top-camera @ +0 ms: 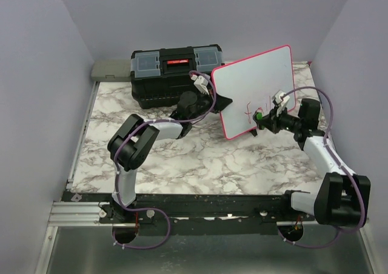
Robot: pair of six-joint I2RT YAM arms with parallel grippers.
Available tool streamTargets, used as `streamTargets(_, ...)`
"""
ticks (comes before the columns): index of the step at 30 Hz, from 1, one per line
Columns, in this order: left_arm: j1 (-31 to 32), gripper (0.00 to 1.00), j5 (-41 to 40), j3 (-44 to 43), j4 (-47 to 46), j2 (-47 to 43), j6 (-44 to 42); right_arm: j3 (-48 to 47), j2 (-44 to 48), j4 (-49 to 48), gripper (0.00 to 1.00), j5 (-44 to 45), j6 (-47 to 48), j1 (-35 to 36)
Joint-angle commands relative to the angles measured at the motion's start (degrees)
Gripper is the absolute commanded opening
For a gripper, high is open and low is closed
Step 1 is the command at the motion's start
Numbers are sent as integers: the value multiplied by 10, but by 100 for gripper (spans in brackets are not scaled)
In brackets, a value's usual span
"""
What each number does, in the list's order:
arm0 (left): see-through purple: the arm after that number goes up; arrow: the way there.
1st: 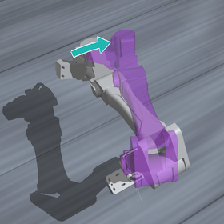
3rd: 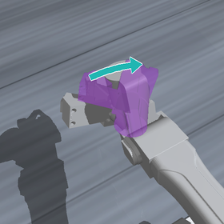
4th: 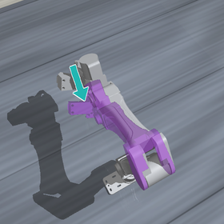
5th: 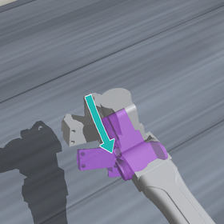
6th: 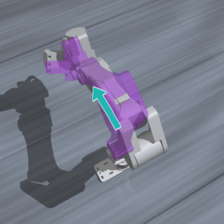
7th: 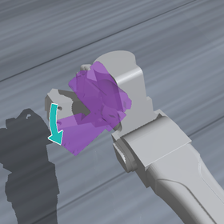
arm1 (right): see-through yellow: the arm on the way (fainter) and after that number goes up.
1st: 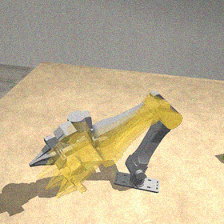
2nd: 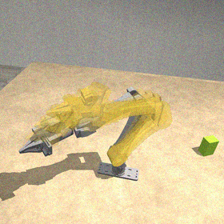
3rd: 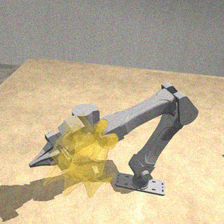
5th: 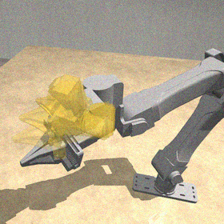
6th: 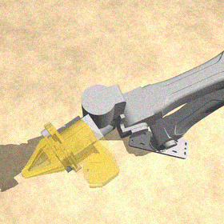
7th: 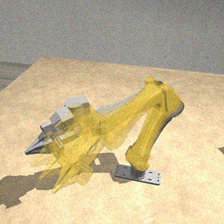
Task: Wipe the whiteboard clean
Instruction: Erase the whiteboard at the whiteboard stand.
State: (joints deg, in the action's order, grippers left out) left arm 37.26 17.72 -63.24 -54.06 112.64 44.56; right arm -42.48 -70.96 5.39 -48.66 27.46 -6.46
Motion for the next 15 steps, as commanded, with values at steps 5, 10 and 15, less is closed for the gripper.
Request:
streamTargets(5, 1, 0, -24, -56, -66, -66, 36, 46, -11, -178, 1, 71, -86, 30)
streamTargets(10, 2, 0, -25, -57, -70, -70, 45, 38, -31, -196, 1, 113, -99, 76)
streamTargets(15, 2, 0, -25, -56, -64, -76, 36, 17, -61, -195, 1, 157, -135, 106)
